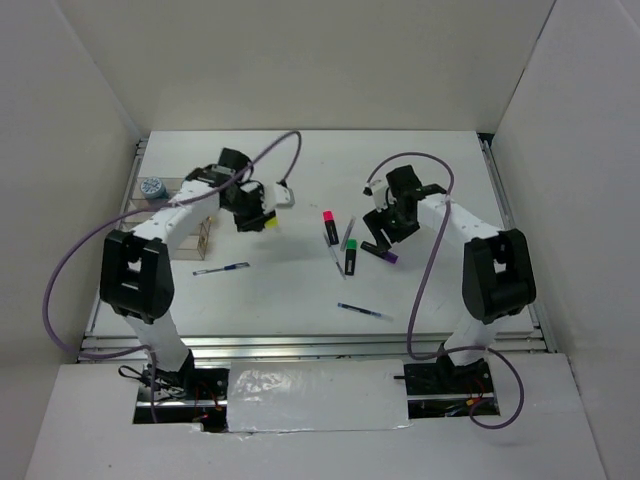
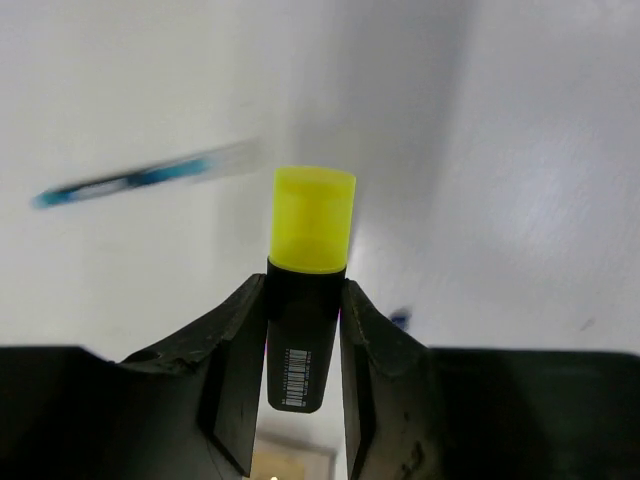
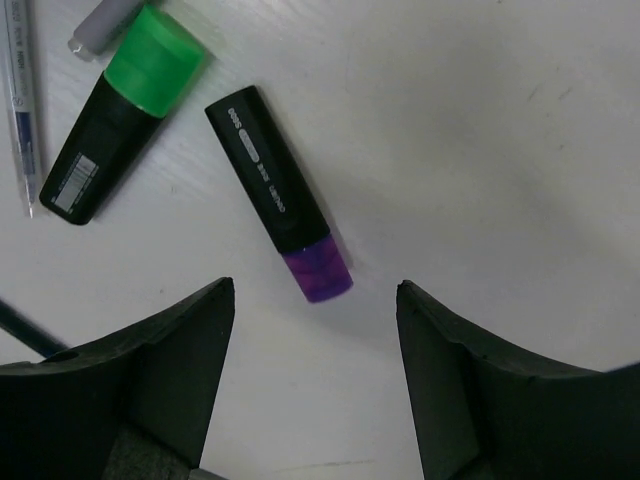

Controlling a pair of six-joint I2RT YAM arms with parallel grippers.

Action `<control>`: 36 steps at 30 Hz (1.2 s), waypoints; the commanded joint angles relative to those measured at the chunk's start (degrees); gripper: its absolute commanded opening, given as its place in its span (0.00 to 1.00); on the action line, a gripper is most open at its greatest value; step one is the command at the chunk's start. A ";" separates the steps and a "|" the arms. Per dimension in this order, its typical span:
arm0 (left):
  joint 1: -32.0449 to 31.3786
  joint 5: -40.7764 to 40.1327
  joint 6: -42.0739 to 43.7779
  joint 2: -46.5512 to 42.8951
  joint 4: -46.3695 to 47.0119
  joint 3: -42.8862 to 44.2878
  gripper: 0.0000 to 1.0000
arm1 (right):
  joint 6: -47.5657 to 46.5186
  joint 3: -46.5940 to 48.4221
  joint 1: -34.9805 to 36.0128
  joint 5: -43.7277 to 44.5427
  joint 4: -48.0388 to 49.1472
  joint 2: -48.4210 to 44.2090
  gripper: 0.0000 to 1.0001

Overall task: Sort the stationery into containers
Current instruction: Pick up the stationery from the center of the board, then place the stationery in the storage box.

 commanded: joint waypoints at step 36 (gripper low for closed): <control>34.03 -4.25 38.63 13.23 -11.89 19.98 0.39 | -13.07 12.48 2.03 -0.12 -8.17 17.88 0.09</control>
